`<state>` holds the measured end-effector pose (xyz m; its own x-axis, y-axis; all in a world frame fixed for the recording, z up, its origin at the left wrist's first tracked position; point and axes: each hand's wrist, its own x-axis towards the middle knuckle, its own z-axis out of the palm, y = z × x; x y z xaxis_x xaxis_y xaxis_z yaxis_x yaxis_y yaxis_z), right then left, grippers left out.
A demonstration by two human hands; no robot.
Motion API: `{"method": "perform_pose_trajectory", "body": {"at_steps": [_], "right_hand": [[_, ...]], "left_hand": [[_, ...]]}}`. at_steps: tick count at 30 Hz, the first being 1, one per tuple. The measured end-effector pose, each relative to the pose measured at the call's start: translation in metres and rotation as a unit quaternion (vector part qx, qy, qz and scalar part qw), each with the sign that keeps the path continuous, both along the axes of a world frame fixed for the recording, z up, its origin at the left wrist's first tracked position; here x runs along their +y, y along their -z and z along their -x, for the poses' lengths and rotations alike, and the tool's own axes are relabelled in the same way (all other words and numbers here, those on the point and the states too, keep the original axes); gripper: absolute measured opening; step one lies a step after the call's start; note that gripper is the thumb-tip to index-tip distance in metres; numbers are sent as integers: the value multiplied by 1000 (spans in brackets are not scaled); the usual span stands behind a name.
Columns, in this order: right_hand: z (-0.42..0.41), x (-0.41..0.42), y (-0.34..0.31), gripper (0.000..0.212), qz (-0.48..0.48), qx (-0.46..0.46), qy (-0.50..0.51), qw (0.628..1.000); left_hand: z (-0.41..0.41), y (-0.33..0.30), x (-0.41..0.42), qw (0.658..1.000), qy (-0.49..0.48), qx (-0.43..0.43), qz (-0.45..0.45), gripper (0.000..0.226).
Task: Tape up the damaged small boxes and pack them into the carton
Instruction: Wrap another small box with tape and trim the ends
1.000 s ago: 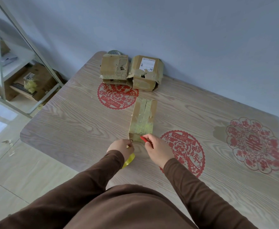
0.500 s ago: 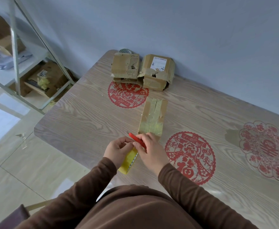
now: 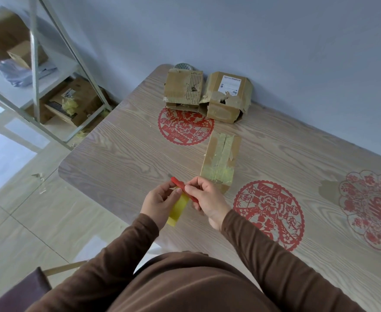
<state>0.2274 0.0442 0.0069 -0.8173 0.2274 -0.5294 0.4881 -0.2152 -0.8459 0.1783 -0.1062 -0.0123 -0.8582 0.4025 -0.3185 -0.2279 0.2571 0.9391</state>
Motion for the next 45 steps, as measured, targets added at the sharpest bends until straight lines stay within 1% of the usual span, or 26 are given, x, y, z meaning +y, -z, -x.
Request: {"method": "perform_pose_trajectory", "body": {"at_steps": [3,5,7,9,11,12,13,14,15,17,18,20,23,26,29,31,32,34,35,36,37,38,39,40,42,45], "right_hand": [[9,-1,-3,8,105,-26,-3,994],[13,-6,1,5,138,-29,-9,990],[15,-17,6,7,98,-20,-17,995],[18,-30,8,14,50,-1,-22,999],[24,-36,10,21,39,12,-34,999],[25,-36,13,27,25,14,-48,998],[26,-34,17,35,-13,8,-69,997],[26,-30,19,42,-53,-2,-87,995],[23,-26,23,46,-75,-15,-89,993],[15,-21,32,46,-59,-47,-58,995],[9,-19,35,44,-39,-67,-41,996],[-2,-18,39,41,-31,-97,-32,994],[-17,-17,45,37,-40,-108,-57,992],[-31,-12,50,31,-30,-116,-51,991],[-44,3,53,17,-44,-134,2,990],[-53,18,57,10,-106,-138,67,982],[-56,25,60,16,-160,-132,95,974],[-58,38,58,41,-264,-97,125,951],[-56,43,55,57,-314,-71,126,938],[-54,50,55,72,-356,-47,114,926],[-50,55,53,82,-393,-27,88,915],[-46,61,53,88,-421,-14,52,905],[-42,65,52,90,-444,-9,12,896],[-38,68,52,89,-461,-10,-21,887],[-32,71,53,81,-488,-7,-62,870],[-28,72,57,65,-511,5,-66,857]], "left_hand": [[8,6,-8,1000,3,2,-7,20],[14,9,-14,1000,-2,-8,-20,25],[16,8,-15,999,-8,-28,-40,23],[18,3,-13,996,-30,-60,-51,10],[30,6,-14,995,-71,-68,-31,3],[39,9,-16,994,-94,-59,-9,5],[51,14,-19,992,-118,-44,20,6],[63,16,-22,989,-135,-21,63,7],[75,17,-25,982,-142,11,125,12],[98,19,-33,955,-110,68,267,33],[108,22,-36,944,-87,80,310,42],[122,30,-36,928,-39,81,362,63],[129,48,-26,898,23,79,431,92],[130,63,-12,883,24,71,463,103],[128,79,-9,888,-2,58,456,113],[121,83,-10,901,-30,75,426,116],[116,79,-10,909,-64,95,402,113],[100,67,-4,915,-127,175,340,95],[89,60,3,919,-120,229,297,86],[76,54,12,928,-73,269,248,80],[64,47,23,936,3,288,204,78],[53,43,34,937,86,290,174,81],[45,40,44,932,159,284,161,85],[40,40,53,925,207,274,163,87],[37,43,67,923,232,251,177,86],[43,51,74,920,243,236,198,77]]}}
